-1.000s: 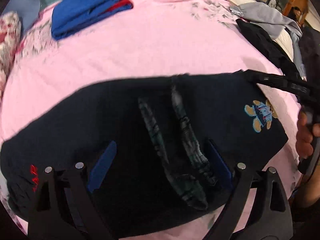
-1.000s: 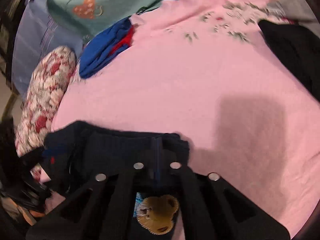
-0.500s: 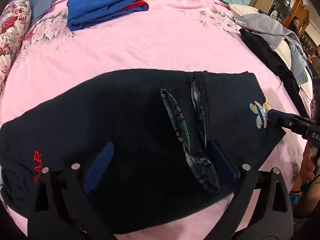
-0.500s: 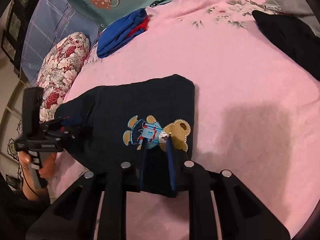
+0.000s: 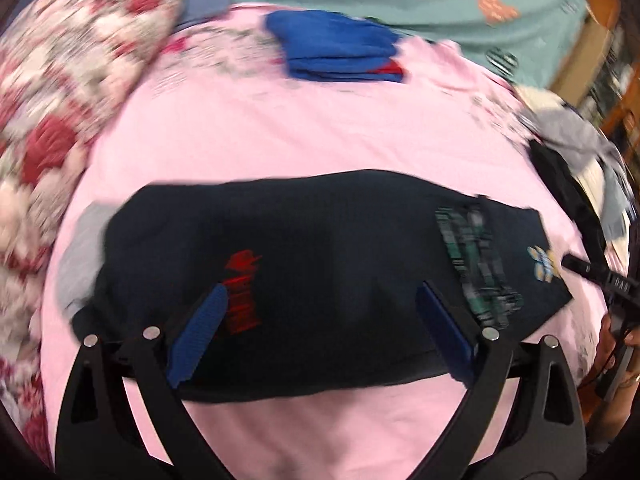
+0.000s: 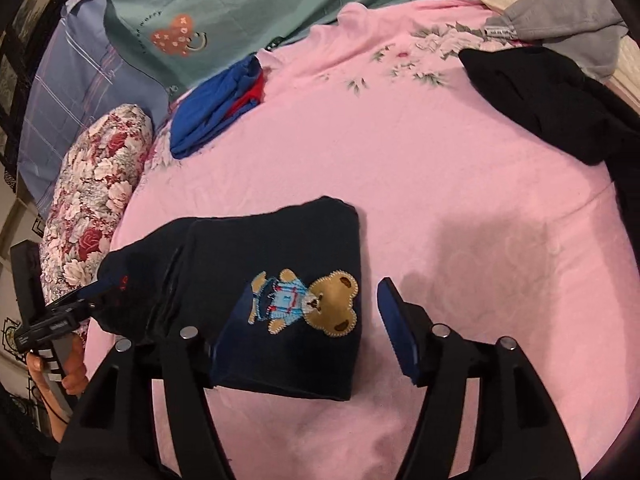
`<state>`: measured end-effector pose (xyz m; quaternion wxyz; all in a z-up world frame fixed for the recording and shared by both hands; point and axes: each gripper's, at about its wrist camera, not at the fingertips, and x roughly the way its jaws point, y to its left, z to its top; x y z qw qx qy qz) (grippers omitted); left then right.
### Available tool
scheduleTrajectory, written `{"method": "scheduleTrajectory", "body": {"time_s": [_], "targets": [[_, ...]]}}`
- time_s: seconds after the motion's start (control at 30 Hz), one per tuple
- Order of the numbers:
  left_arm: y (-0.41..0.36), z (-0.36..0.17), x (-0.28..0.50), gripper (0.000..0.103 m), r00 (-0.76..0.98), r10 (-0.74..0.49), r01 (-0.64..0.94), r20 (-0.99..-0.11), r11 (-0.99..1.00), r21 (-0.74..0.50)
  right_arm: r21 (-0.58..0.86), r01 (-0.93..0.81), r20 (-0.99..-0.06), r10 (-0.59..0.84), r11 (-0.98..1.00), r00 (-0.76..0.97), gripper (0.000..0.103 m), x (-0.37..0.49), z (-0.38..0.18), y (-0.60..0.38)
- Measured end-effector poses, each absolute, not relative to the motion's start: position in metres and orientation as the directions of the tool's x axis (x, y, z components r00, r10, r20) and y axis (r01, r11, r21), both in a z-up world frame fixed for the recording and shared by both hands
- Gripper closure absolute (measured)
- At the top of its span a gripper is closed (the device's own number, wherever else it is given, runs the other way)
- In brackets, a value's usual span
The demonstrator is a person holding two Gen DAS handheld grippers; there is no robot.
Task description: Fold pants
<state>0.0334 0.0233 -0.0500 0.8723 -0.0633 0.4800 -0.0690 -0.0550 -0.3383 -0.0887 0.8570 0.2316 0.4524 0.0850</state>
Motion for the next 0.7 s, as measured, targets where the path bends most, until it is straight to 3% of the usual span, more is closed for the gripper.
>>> {"method": "scheduleTrajectory", "body": {"time_s": [0.13,0.23,0.43,0.7], "targets": [[0.058,-0.07,0.032,0.007,0.495,-0.118,-0.065,-0.861,0.983,-0.173,0.461,0.105,-0.791,0.354,0.881,0.499,0.037,-0.047,-0.116,-0.336],[0.063,-0.065,0.028,0.007,0.517,-0.144,-0.052,-0.844,0.978,-0.2,0.4,0.069,-0.802,0.312,0.914,0.508,0.037,-0.048,-0.112,-0.327],[0.068,-0.046,0.019,0.007,0.57,-0.145,-0.025,-0.809,0.981,-0.194,0.475,0.029,-0.76,0.393,0.88,0.517,0.037,-0.048,-0.101,-0.326],[0.112,-0.037,-0.001,0.007,0.605,-0.052,-0.179,-0.794,0.963,-0.2,0.484,-0.016,-0.761,0.429,0.875,0.486,0.034,-0.03,-0.113,-0.319]]}}
